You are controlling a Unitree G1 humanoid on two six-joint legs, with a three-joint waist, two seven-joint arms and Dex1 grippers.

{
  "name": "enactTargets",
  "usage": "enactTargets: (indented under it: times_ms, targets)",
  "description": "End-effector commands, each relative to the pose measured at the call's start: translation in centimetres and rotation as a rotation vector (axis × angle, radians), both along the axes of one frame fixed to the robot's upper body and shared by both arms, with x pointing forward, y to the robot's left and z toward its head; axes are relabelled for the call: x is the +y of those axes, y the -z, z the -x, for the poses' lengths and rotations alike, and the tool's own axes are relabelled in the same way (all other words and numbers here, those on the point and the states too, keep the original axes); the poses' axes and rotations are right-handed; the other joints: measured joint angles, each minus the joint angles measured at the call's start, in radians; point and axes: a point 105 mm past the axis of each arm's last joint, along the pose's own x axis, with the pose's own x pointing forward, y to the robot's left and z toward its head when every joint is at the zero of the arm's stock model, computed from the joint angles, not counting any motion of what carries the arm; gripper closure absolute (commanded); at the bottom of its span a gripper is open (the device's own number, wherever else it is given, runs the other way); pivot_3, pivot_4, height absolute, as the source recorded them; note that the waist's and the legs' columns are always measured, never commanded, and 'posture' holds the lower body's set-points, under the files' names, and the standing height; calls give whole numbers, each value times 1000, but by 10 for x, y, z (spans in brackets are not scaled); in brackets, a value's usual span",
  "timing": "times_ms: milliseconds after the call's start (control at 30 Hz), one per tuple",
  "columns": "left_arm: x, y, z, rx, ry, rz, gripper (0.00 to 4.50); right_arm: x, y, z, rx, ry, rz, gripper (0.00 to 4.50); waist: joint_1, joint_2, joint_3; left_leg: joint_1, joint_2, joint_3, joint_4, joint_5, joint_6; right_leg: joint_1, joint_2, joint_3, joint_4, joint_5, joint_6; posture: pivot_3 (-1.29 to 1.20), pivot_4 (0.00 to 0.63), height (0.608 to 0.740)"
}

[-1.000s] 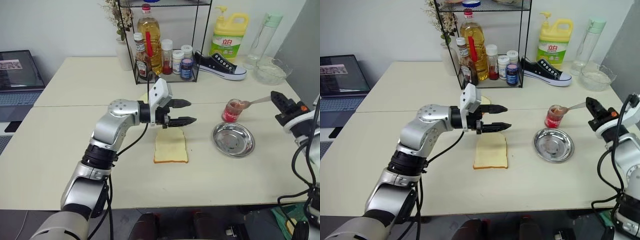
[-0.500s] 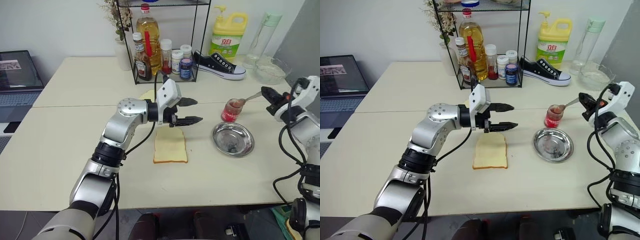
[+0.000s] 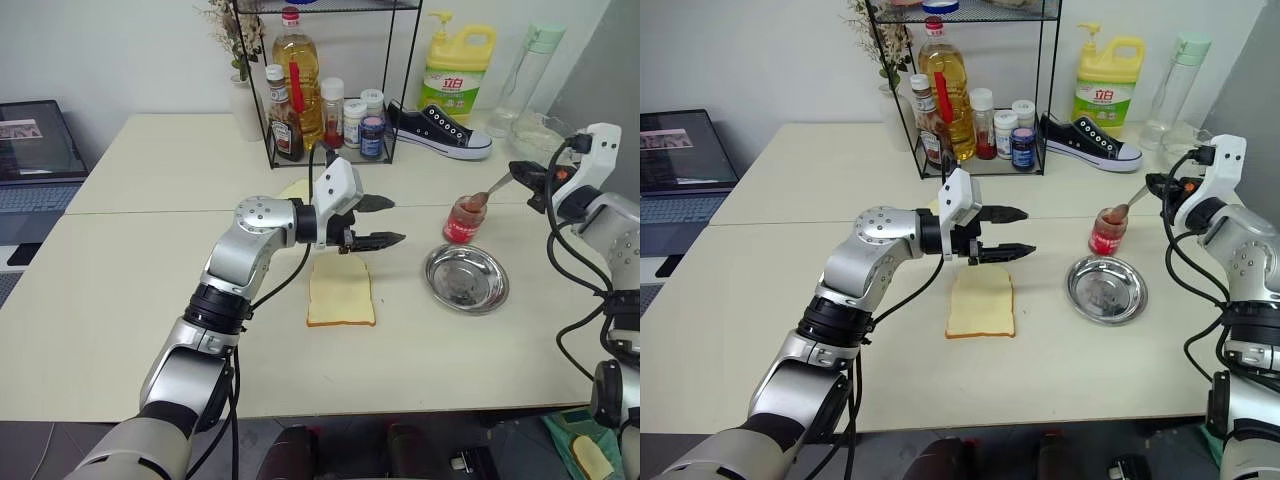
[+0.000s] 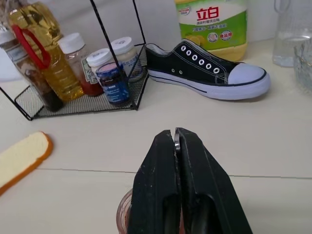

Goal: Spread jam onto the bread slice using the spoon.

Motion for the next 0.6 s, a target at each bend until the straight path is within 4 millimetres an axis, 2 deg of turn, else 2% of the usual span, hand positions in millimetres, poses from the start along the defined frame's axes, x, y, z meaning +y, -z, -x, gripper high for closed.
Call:
enactTargets:
  times_ms: [33, 167, 333, 400, 600]
  targets:
    - [-2, -14, 3, -59, 5, 24, 1361, -1, -14, 0, -36, -25, 89, 4449, 0, 0, 0, 0, 0, 0, 0, 0, 0, 0, 0, 0, 0, 0, 0, 0, 150, 740]
    - [-1, -15, 4, -61, 1, 29, 1361, 7, -5, 0, -17, -68, 160, 4449, 0, 0, 0, 0, 0, 0, 0, 0, 0, 0, 0, 0, 0, 0, 0, 0, 150, 740]
    - [0, -16, 4, -61, -7, 32, 1361, 13, -2, -1, -3, -89, 151, 4449, 0, 0, 0, 0, 0, 0, 0, 0, 0, 0, 0, 0, 0, 0, 0, 0, 150, 740]
    - [0, -16, 4, -61, -12, 33, 1361, 14, -1, -3, 6, -83, 102, 4449, 0, 0, 0, 0, 0, 0, 0, 0, 0, 0, 0, 0, 0, 0, 0, 0, 150, 740]
    - [2, -15, 4, -59, -19, 36, 1361, 0, -11, -10, 18, -4, -142, 4449, 0, 0, 0, 0, 0, 0, 1, 2, -3, 0, 0, 0, 0, 0, 0, 0, 150, 740]
